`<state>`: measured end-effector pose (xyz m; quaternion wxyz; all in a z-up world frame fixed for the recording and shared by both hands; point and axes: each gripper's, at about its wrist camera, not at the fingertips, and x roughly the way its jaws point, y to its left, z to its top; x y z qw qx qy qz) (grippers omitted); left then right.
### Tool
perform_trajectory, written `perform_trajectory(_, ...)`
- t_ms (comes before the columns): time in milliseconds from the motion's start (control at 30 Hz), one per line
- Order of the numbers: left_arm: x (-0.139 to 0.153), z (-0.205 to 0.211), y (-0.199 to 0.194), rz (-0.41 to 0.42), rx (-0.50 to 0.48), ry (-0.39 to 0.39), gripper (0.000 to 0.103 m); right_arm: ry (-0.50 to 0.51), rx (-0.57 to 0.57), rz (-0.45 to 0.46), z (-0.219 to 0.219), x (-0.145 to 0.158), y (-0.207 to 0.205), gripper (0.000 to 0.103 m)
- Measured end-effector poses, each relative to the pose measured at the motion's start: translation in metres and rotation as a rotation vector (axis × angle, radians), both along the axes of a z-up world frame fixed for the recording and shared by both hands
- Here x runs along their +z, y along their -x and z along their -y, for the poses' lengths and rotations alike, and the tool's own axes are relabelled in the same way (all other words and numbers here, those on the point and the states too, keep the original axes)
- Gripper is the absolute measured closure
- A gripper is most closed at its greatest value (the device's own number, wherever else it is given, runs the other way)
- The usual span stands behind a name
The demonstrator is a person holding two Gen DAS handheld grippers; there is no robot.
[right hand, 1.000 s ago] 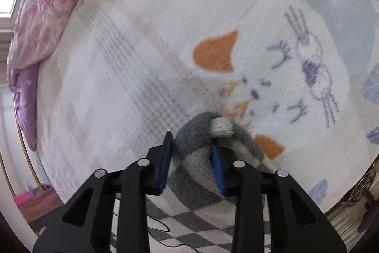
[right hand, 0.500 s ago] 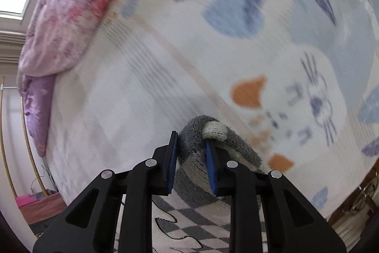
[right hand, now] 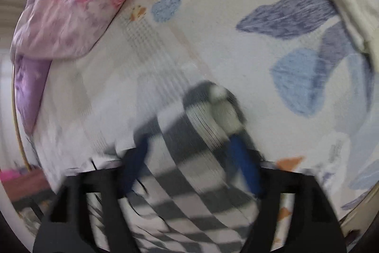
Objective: Fold large clothes
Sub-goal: 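Fold the grasped edge over with both grippers and press it down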
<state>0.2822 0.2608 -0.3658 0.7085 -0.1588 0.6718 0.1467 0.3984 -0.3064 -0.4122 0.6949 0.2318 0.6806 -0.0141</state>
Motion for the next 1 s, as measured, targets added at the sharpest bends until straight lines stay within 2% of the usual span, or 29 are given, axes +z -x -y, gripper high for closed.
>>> perform_trajectory(33,0.000,0.001,0.013,-0.015,-0.004,0.002,0.043,0.034,0.034,0.025,0.001,0.011,0.016,0.017)
perform_trajectory(100,0.001,0.000,0.037,-0.035,0.012,0.003,0.043,0.079,0.064,0.014,0.004,0.020,0.044,0.017)
perform_trajectory(133,-0.001,0.001,0.057,-0.057,0.036,0.029,0.043,0.113,0.062,-0.009,0.007,0.023,0.069,0.017)
perform_trajectory(233,-0.007,0.007,0.106,-0.098,0.130,0.113,0.043,0.104,0.034,-0.044,0.011,0.023,0.130,0.017)
perform_trajectory(333,-0.027,0.024,0.145,-0.181,0.193,0.180,0.043,0.122,0.002,-0.119,0.009,0.010,0.184,0.017)
perform_trajectory(467,-0.053,0.038,0.163,-0.200,0.235,0.255,0.044,-0.010,-0.081,-0.196,0.000,-0.024,0.229,0.017)
perform_trajectory(500,-0.060,0.039,0.164,-0.171,0.263,0.278,0.047,-0.034,-0.105,-0.195,0.000,-0.029,0.232,0.017)
perform_trajectory(533,-0.064,0.039,0.165,-0.151,0.282,0.282,0.063,-0.077,-0.143,-0.185,-0.001,-0.036,0.235,0.017)
perform_trajectory(600,-0.072,0.038,0.165,-0.160,0.306,0.260,0.085,-0.173,-0.241,-0.160,-0.002,-0.047,0.237,0.018)
perform_trajectory(633,-0.074,0.036,0.165,-0.150,0.326,0.253,0.090,-0.199,-0.250,-0.151,-0.004,-0.050,0.235,0.036)
perform_trajectory(667,-0.074,0.036,0.165,-0.141,0.331,0.249,0.090,-0.214,-0.253,-0.135,-0.008,-0.054,0.231,0.056)
perform_trajectory(700,-0.071,0.036,0.166,-0.139,0.324,0.236,0.091,-0.197,-0.257,-0.151,-0.010,-0.056,0.230,0.081)
perform_trajectory(733,-0.067,0.039,0.167,-0.146,0.302,0.208,0.091,-0.185,-0.280,-0.162,-0.010,-0.057,0.230,0.087)
perform_trajectory(767,-0.062,0.043,0.169,-0.147,0.281,0.189,0.091,-0.177,-0.321,-0.146,-0.006,-0.051,0.233,0.089)
perform_trajectory(800,-0.056,0.046,0.172,-0.143,0.261,0.180,0.091,-0.157,-0.316,-0.146,-0.006,-0.048,0.233,0.091)
perform_trajectory(867,-0.047,0.052,0.182,-0.124,0.228,0.184,0.091,-0.068,-0.262,-0.132,-0.006,-0.037,0.236,0.091)
perform_trajectory(1000,-0.053,0.053,0.202,-0.140,0.231,0.182,0.091,-0.009,-0.206,-0.149,0.001,-0.031,0.237,0.091)
